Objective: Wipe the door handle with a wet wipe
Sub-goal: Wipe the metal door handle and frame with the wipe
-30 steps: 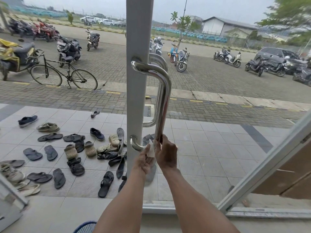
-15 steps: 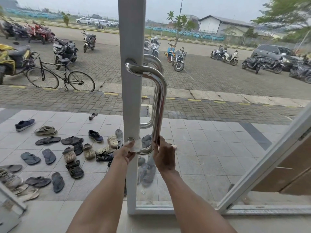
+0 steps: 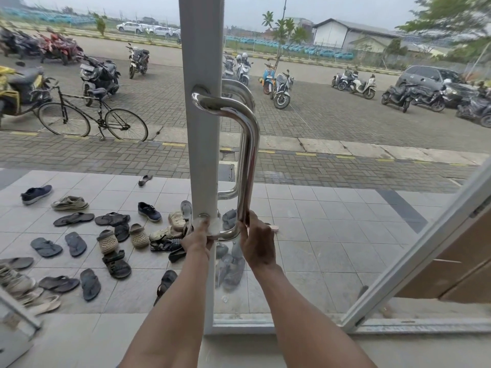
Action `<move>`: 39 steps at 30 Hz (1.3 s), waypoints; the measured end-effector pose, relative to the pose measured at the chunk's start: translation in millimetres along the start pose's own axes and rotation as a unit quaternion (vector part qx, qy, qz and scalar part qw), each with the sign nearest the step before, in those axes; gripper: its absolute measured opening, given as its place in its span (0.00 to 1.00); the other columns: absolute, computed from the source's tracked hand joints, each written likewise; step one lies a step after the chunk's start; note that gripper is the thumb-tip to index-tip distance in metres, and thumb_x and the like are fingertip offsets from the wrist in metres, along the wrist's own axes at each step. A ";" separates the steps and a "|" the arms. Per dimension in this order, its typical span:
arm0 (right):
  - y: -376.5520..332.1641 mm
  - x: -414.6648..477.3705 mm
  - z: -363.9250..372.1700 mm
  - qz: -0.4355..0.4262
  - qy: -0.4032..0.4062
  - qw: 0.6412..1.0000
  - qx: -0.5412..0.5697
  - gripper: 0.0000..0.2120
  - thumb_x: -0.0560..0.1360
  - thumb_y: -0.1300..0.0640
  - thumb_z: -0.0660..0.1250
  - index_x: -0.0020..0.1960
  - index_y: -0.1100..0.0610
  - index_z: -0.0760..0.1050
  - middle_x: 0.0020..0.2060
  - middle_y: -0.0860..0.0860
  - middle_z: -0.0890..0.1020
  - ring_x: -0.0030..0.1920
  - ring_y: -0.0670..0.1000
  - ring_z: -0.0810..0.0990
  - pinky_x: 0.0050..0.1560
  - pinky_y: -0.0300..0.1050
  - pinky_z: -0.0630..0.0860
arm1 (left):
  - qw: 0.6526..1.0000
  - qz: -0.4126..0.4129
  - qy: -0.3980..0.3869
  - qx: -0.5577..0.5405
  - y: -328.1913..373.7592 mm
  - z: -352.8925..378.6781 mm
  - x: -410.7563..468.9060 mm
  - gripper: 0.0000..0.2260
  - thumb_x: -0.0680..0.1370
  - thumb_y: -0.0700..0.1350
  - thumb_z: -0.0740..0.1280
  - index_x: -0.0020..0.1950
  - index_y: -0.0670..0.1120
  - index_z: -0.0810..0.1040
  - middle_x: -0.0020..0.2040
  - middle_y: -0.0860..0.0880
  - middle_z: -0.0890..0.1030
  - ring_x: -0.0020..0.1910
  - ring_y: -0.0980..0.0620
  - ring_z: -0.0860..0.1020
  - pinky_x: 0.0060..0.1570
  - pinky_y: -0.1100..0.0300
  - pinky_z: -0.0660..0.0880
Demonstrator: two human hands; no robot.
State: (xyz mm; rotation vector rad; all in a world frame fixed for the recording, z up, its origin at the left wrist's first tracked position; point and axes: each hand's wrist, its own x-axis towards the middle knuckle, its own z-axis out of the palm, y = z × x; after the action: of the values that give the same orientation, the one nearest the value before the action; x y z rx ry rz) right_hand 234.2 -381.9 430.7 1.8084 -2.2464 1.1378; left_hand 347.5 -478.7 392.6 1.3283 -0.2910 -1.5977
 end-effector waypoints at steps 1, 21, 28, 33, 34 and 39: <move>-0.2 0.0 -0.3 0.004 -0.002 1.000 0.000 0.17 0.83 0.51 0.58 0.65 0.61 0.74 0.49 0.61 0.84 0.51 0.62 0.83 0.51 0.56 0.78 | 1.000 -0.012 -0.013 -0.023 -5.2 -1.3 -2.8 0.17 0.70 0.43 0.78 0.52 0.41 0.75 0.46 0.43 0.80 0.35 0.51 0.77 0.33 0.59 0.77; -11.9 -4.3 -0.4 0.043 0.015 0.999 0.008 0.20 0.83 0.51 0.59 0.69 0.61 0.72 0.50 0.58 0.85 0.51 0.59 0.84 0.52 0.51 0.78 | 0.976 -0.137 -0.153 -0.075 -36.0 13.2 -50.8 0.15 0.79 0.52 0.67 0.36 0.47 0.71 0.18 0.51 0.74 0.13 0.58 0.71 0.13 0.73 0.61; -14.2 -4.0 -2.8 0.055 -0.001 0.998 0.013 0.19 0.83 0.51 0.58 0.69 0.61 0.71 0.51 0.59 0.84 0.51 0.59 0.84 0.52 0.51 0.79 | 0.979 -0.129 -0.156 0.007 -30.0 9.4 -47.0 0.17 0.79 0.52 0.68 0.34 0.46 0.71 0.19 0.50 0.75 0.22 0.54 0.77 0.23 0.64 0.74; -12.9 -3.7 -3.7 0.055 -0.017 0.998 0.012 0.18 0.83 0.51 0.58 0.68 0.60 0.71 0.52 0.60 0.83 0.52 0.59 0.83 0.53 0.52 0.78 | 0.982 -0.095 -0.151 0.061 -28.5 13.0 -36.7 0.11 0.79 0.49 0.68 0.40 0.45 0.76 0.36 0.47 0.78 0.36 0.52 0.76 0.46 0.58 0.76; -12.8 -3.7 -3.8 0.056 -0.018 0.998 0.006 0.18 0.83 0.51 0.58 0.68 0.60 0.71 0.52 0.60 0.83 0.52 0.59 0.83 0.53 0.52 0.78 | 0.982 -0.091 -0.148 0.070 -28.1 12.8 -35.5 0.10 0.79 0.49 0.69 0.41 0.46 0.76 0.37 0.47 0.76 0.35 0.52 0.75 0.45 0.58 0.76; -11.5 -3.0 -3.9 0.056 -0.023 0.998 -0.004 0.20 0.84 0.49 0.56 0.70 0.59 0.70 0.53 0.61 0.83 0.53 0.59 0.83 0.55 0.52 0.78 | 0.996 -0.032 -0.043 0.077 -23.7 6.4 -27.3 0.16 0.70 0.46 0.79 0.48 0.42 0.76 0.36 0.45 0.79 0.21 0.55 0.70 0.24 0.64 0.70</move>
State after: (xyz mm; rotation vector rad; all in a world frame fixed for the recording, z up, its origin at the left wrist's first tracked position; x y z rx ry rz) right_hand 243.5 -377.7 438.1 1.7435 -2.4037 1.1130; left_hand 327.0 -448.4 394.7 1.3985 -0.4370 -1.7173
